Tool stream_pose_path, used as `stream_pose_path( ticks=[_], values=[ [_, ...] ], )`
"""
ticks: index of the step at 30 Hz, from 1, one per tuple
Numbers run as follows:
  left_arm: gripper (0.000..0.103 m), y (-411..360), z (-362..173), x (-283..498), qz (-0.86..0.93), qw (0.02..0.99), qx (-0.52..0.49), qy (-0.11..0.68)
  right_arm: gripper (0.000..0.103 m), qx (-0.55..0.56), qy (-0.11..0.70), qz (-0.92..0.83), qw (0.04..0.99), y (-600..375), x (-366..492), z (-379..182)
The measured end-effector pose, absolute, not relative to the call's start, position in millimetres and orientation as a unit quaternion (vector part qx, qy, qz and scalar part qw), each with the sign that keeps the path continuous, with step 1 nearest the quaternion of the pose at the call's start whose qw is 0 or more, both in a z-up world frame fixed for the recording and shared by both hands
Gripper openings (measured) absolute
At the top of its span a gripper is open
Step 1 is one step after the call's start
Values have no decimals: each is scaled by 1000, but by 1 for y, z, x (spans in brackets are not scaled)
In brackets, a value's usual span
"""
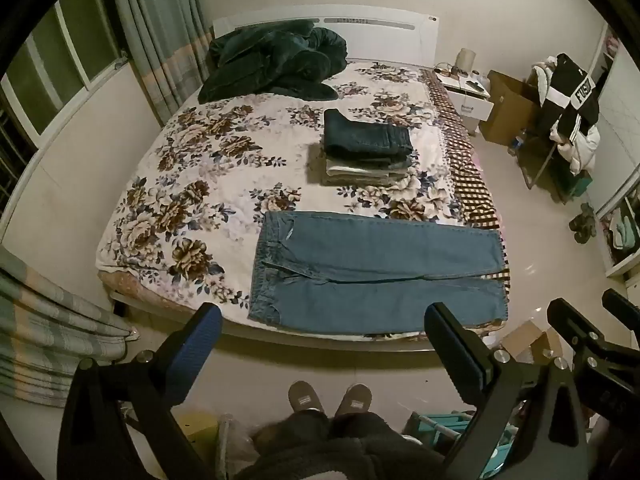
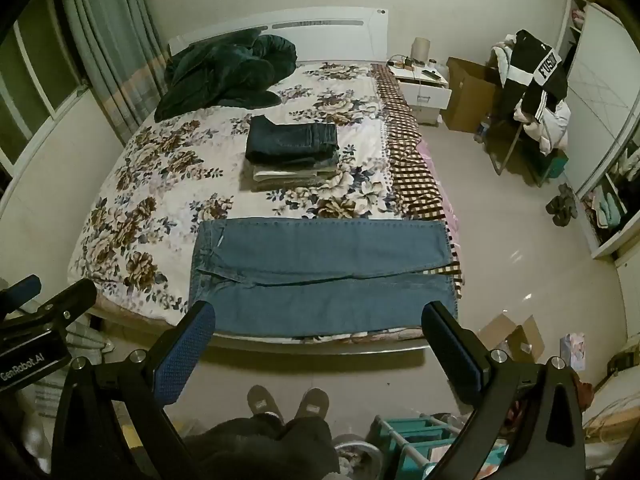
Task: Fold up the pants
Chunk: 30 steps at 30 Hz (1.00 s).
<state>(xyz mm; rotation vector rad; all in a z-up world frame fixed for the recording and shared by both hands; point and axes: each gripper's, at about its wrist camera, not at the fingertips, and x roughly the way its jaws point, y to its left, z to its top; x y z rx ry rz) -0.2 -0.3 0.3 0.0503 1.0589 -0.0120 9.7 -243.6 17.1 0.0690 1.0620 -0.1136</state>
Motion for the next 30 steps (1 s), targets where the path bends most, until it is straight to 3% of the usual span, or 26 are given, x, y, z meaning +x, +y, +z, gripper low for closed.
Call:
stream_pose_path(
  ticks=[30],
  values=[
    [103,1,6,2,-7,861,21,508,103,30,509,-53,859,-241,10,19]
  ],
)
